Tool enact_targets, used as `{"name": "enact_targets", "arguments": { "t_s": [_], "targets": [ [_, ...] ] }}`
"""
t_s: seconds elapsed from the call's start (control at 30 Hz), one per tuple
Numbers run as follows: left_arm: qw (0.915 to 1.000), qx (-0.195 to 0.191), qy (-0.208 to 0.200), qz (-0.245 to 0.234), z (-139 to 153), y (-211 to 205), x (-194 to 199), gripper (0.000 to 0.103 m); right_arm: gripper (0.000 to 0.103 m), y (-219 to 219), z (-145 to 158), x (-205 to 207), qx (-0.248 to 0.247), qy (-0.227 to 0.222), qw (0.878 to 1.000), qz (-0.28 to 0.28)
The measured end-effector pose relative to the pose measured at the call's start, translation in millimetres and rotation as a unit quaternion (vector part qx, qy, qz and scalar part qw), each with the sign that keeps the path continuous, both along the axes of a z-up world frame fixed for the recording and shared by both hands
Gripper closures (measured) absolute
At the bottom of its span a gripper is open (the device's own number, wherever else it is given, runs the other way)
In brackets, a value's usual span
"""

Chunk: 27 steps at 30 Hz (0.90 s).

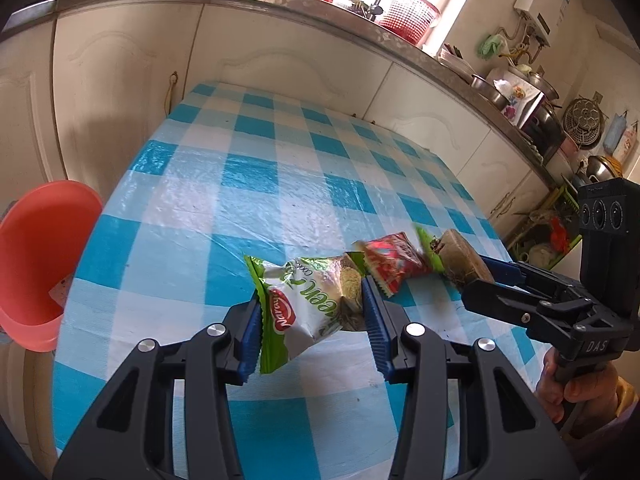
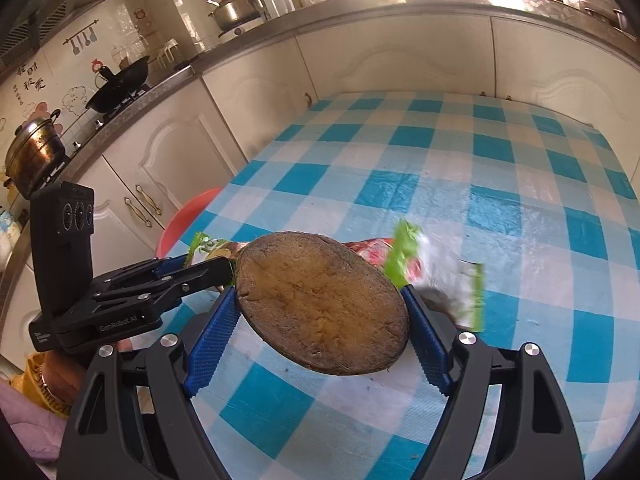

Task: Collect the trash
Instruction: 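Lift the snack bag with the left tool while the right tool lifts the potato, then carry the snack bag and potato over the orange bucket and open both tools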

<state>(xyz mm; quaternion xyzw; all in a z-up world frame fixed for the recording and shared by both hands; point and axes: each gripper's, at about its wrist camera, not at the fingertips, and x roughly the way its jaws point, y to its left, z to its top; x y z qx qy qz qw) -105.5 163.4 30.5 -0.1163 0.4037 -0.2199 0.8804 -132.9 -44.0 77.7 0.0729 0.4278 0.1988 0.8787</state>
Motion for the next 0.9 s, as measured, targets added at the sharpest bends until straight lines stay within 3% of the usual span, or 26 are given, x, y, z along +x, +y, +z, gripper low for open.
{"name": "enact_targets", "arguments": {
  "t_s": [0.6,0.9],
  "targets": [
    [0.9972,-0.011,-0.017,0.073,6,63,7,0.057,0.023,57,4,38,0.016,0.01,0.999,0.051],
    [0.9887,-0.007,-0.032,0.146,11,125,12,0.057,0.022,108,6,73,0.029,0.022,0.994,0.1]
  ]
}}
